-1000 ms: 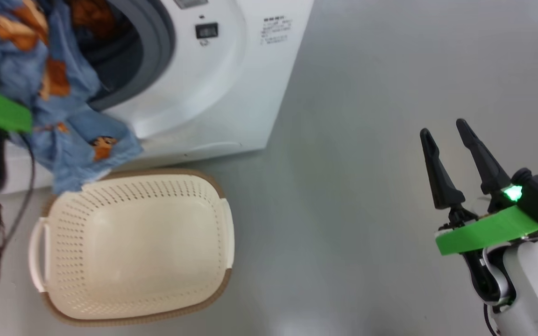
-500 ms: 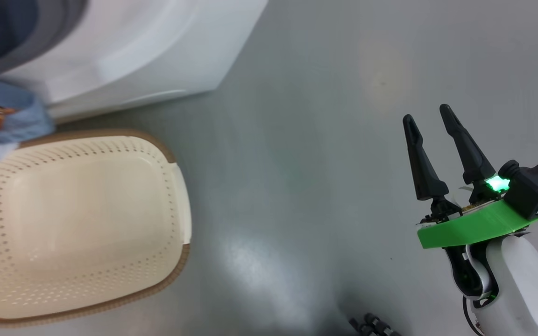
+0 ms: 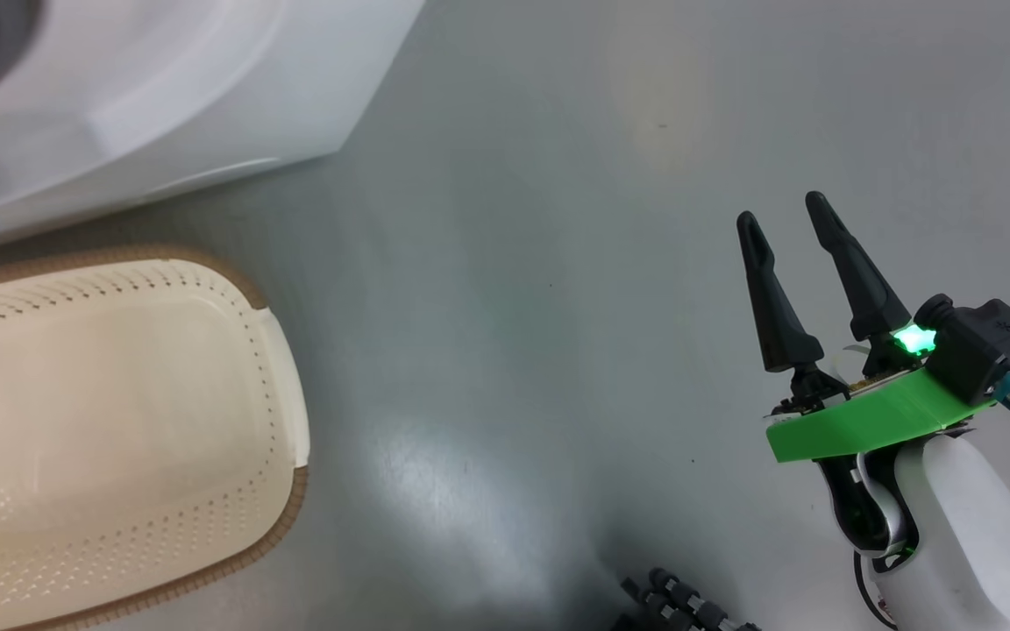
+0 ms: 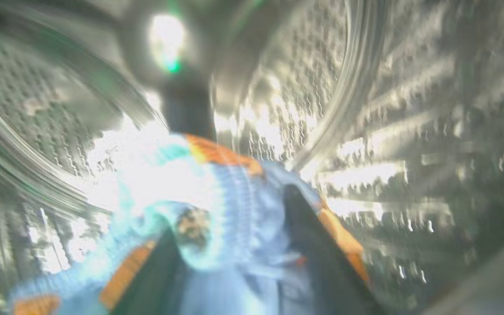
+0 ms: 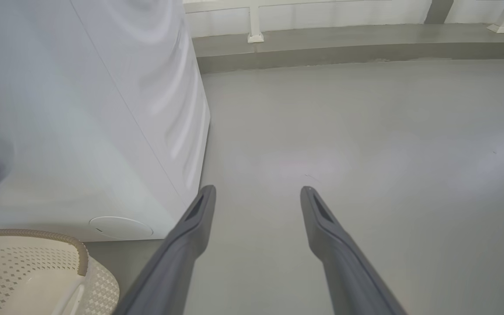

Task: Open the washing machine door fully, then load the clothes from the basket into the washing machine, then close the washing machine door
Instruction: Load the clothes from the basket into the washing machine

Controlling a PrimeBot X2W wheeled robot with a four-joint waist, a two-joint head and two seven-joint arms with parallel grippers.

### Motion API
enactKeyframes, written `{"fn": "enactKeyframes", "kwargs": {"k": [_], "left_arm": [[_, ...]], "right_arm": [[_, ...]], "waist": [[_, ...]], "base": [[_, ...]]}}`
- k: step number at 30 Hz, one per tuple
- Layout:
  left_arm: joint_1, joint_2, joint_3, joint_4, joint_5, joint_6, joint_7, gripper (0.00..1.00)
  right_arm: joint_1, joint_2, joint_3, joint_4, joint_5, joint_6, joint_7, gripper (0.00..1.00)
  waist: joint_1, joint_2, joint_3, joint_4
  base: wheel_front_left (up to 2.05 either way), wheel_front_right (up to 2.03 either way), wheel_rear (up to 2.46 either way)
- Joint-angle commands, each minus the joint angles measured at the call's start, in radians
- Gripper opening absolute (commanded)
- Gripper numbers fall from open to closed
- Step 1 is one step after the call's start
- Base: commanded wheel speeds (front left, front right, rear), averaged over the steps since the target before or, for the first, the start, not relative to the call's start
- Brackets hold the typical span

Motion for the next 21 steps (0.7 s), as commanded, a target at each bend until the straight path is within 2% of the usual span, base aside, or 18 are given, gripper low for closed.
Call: {"fn": "enactKeyframes", "kwargs": {"k": [1,3,9,17,21], "left_arm": [[-0.002,0.034,0.004,0.025,-0.005,-0.004,0.031,1.0],[-0.028,0.022,-0.002,0.112,-0.018,-0.011,0.07,1.0],[-0.044,0.003,-0.012,0.248,-0.038,-0.027,0.038,1.0],[-0.013,-0.016,-0.029,0.332,-0.062,-0.043,-0.004,1.0],[0.025,-0.02,-0.035,0.323,-0.072,-0.047,-0.014,1.0]], "right_arm": [[0.019,-0.017,0.013,-0.015,-0.007,0.007,-0.008,1.0],[0.019,-0.022,0.015,-0.014,-0.006,0.007,-0.008,1.0],[0.01,-0.033,0.024,-0.006,-0.001,0.007,-0.008,1.0],[0.005,-0.052,0.032,0.011,0.01,0.007,-0.008,1.0],[0.001,-0.059,0.038,0.017,0.016,0.007,-0.008,1.0]], "waist": [[0.0001,0.0,-0.018,0.007],[0.0001,0.0,-0.031,0.014],[0.0001,0.0,-0.079,0.031],[0.0001,0.0,-0.145,0.058],[0.0001,0.0,-0.184,0.07]], "base": [[0.0,0.0,0.0],[0.0,0.0,0.0],[0.0,0.0,0.0],[0.0,0.0,0.0],[0.0,0.0,0.0]]}}
